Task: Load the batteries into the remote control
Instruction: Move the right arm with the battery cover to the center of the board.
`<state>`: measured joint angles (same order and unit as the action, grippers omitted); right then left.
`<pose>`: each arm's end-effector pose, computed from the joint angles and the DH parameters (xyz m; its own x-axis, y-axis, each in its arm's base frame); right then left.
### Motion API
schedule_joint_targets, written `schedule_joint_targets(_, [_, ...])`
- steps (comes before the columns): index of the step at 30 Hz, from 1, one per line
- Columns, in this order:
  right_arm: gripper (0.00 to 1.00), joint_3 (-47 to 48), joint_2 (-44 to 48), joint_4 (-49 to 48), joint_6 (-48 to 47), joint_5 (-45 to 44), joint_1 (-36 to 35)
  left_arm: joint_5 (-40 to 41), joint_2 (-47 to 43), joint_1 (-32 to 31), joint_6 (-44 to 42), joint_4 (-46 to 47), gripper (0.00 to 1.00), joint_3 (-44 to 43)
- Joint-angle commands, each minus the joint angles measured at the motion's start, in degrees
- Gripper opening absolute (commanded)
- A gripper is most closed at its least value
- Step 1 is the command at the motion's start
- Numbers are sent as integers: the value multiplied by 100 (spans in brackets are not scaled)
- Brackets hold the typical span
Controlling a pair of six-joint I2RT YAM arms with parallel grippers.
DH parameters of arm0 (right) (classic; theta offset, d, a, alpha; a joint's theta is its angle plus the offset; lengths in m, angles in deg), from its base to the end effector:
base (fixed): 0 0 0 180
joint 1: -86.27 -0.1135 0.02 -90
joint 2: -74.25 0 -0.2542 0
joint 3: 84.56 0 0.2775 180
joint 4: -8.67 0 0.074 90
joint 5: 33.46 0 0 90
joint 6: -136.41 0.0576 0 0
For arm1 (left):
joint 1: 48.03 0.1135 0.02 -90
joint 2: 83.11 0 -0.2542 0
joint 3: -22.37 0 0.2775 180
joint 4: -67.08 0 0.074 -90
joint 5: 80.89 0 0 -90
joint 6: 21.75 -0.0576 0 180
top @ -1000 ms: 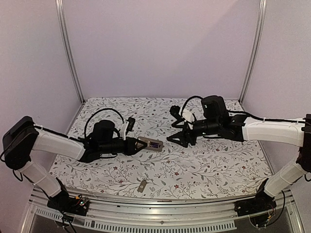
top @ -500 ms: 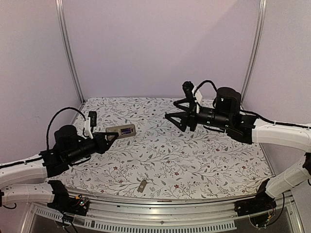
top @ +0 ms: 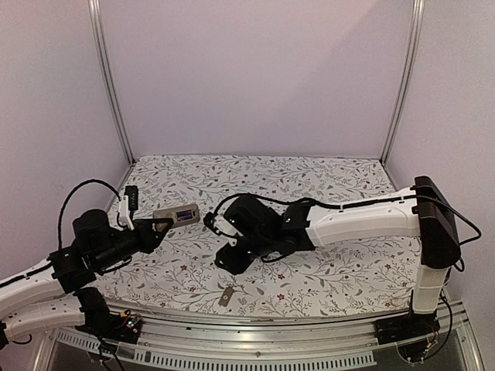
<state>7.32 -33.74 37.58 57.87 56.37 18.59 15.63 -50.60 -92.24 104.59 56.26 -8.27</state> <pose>0.1741 0.4237 0.1852 -0.4469 -0.5655 -0.6932 -0.8525 0.5041 0.1384 0.1558 -0.1424 0.2122 -0.4903 -0.3444 -0.8006 0.4008 0.7266 -0.5580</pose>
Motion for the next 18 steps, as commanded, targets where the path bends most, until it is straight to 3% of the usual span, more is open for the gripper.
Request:
schedule_joint_targets(1, [50, 861, -849, 1400, 74, -276, -255, 70, -171, -73, -192, -150, 0, -46])
schedule_joint_targets(6, [49, 1320, -1444, 1658, 52, -53, -279, 103, -93, -64, -343, -152, 0, -111])
schedule_joint_targets(18, [38, 1305, -1642, 2052, -39, 117, -455, 228, 133, -63, -361, 109, 0, -74])
